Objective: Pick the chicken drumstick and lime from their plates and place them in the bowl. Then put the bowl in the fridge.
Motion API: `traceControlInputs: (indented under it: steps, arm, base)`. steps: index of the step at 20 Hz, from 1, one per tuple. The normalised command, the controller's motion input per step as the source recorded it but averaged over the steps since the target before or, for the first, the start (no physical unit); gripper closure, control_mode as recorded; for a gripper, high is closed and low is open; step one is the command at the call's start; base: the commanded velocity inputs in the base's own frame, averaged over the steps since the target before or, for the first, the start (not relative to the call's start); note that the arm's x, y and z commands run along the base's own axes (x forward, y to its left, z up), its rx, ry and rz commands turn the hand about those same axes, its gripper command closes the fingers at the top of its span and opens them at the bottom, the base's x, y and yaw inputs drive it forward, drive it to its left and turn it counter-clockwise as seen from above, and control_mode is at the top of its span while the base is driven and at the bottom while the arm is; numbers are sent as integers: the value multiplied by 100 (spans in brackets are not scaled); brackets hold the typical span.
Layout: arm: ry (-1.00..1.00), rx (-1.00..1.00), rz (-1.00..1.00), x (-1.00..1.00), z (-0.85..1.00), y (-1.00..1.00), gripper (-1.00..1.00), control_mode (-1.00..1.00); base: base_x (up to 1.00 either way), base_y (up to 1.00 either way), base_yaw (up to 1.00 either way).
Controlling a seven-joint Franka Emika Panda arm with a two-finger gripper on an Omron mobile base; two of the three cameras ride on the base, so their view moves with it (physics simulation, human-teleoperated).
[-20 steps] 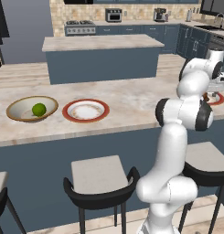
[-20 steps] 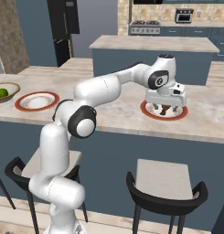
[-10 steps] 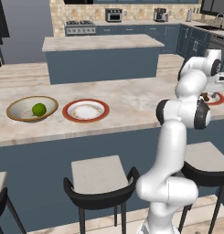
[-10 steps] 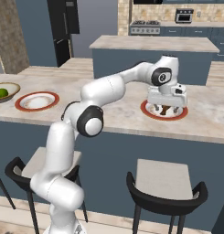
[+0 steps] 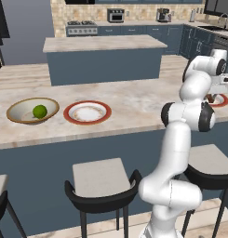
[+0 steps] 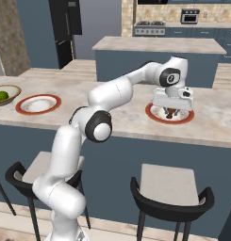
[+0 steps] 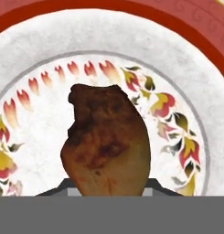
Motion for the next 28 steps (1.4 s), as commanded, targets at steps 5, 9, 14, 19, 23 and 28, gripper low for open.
traceControlInputs:
  steps: [5, 9, 14, 19, 23, 28]
  arm:
    - [-1, 4, 12, -17, 18, 13, 100, -100]
    - [-6, 0, 16, -19, 32, 39, 100, -100]
    - [0, 0, 16, -27, 10, 56, 100, -100]
    - [-2, -1, 15, -38, -2, 64, 100, -100]
    - [-14, -2, 16, -49, -11, 72, 100, -100]
    - [-7, -1, 17, -49, -1, 63, 100, -100]
  base:
    - [0, 0, 0]
    - [0, 0, 0]
    - [0, 0, 0]
    - [0, 0, 0]
    - [0, 0, 0]
    - [0, 0, 0]
